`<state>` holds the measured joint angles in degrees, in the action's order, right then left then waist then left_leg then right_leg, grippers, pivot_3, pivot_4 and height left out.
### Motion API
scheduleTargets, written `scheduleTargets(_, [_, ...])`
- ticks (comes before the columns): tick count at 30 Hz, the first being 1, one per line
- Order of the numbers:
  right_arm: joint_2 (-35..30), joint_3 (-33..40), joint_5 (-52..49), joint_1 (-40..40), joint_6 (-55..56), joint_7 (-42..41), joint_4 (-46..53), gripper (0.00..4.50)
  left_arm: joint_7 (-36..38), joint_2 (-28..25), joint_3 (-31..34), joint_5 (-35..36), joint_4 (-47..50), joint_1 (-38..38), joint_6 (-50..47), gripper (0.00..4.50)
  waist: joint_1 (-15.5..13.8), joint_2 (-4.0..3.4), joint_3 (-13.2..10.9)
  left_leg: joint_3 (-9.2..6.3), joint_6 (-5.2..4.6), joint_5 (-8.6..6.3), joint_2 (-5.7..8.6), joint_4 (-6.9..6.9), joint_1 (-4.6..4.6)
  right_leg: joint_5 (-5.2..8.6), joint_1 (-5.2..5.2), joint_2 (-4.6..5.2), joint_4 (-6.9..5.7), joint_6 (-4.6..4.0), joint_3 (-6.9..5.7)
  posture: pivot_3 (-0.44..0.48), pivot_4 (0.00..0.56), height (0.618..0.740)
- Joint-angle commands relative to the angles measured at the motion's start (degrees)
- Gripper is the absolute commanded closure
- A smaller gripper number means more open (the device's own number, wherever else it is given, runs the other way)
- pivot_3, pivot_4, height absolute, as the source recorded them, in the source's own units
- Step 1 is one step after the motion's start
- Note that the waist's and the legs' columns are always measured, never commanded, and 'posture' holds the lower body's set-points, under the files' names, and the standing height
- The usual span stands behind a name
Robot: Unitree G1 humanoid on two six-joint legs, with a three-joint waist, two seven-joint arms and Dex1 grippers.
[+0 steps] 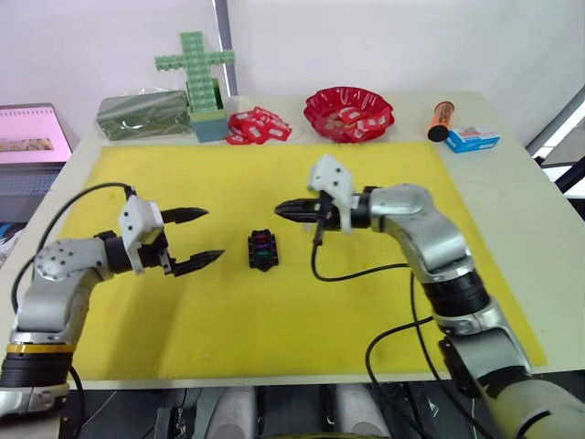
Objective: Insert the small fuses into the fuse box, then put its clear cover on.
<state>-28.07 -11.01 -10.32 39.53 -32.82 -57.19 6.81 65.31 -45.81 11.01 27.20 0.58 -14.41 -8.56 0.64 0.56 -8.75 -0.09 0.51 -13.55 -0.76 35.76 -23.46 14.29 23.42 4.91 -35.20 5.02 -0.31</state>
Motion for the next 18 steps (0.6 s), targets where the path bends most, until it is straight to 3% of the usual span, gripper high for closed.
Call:
scheduleTargets(1, [-6.14, 5.31, -1.31, -3.24, 0.25, -0.69, 3.85, 2.85, -0.55, -1.96, 4.76, 0.56, -2.78, -0.86, 1.01, 0.00, 0.00, -0.02, -0.12, 0.02, 0.00, 0.00, 0.02, -0.01, 0.00, 0.00, -0.01, 0.00, 0.02, 0.00, 0.00, 0.000, 0.150, 0.740])
scheduleTargets(9, [-16.11, 14.79, -2.54, -15.49, 1.39, 0.92, 3.32, 0.03, -1.73, -4.00, 11.57, -1.67, -12.38, 2.51, 6.21, 0.00, 0.12, 0.22, -0.39, 0.12, -0.01, 0.00, -0.11, 0.00, 0.01, 0.00, 0.01, -0.22, 0.02, 0.03, 0.03, 0.000, 0.150, 0.740])
scheduleTargets(18, [-15.60, 19.24, -5.25, -22.60, -0.09, 4.45, 0.82, 0.03, -2.08, -4.24, 14.13, -2.34, -13.15, 8.23, 9.40, 0.00, 0.04, 0.22, -0.40, 0.15, -0.01, 0.00, -0.17, 0.03, 0.04, 0.01, 0.00, -0.17, 0.02, 0.01, 0.07, 0.000, 0.150, 0.740])
